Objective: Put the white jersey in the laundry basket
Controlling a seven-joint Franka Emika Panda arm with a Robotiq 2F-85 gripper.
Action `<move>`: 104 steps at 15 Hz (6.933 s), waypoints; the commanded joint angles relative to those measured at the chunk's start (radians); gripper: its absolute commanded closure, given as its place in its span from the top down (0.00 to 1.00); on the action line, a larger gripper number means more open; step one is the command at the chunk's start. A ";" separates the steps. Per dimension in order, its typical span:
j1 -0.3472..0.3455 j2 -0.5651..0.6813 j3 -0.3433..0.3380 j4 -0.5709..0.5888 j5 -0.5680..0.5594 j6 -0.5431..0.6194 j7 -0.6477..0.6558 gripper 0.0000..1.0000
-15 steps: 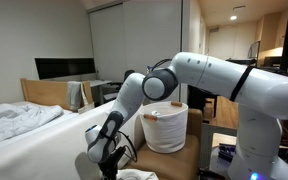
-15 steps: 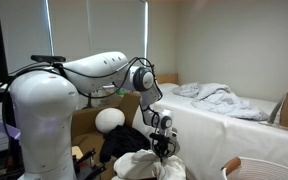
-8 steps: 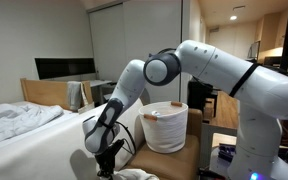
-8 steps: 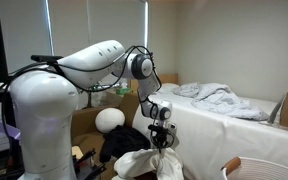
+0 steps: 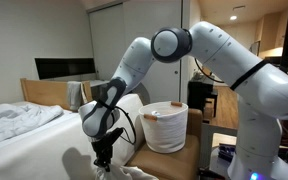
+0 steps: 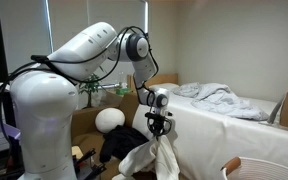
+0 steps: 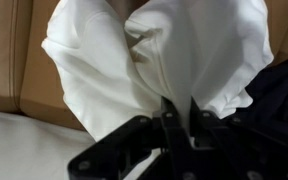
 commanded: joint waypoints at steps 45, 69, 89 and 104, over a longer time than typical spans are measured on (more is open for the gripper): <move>0.004 -0.596 0.059 -0.223 0.003 -0.183 0.153 0.14; 0.025 -0.678 0.069 -0.134 -0.176 -0.450 0.087 0.11; 0.021 -0.871 0.106 0.347 -0.317 -0.924 -0.078 0.11; 0.017 -0.841 0.040 0.762 -0.467 -1.079 -0.112 0.11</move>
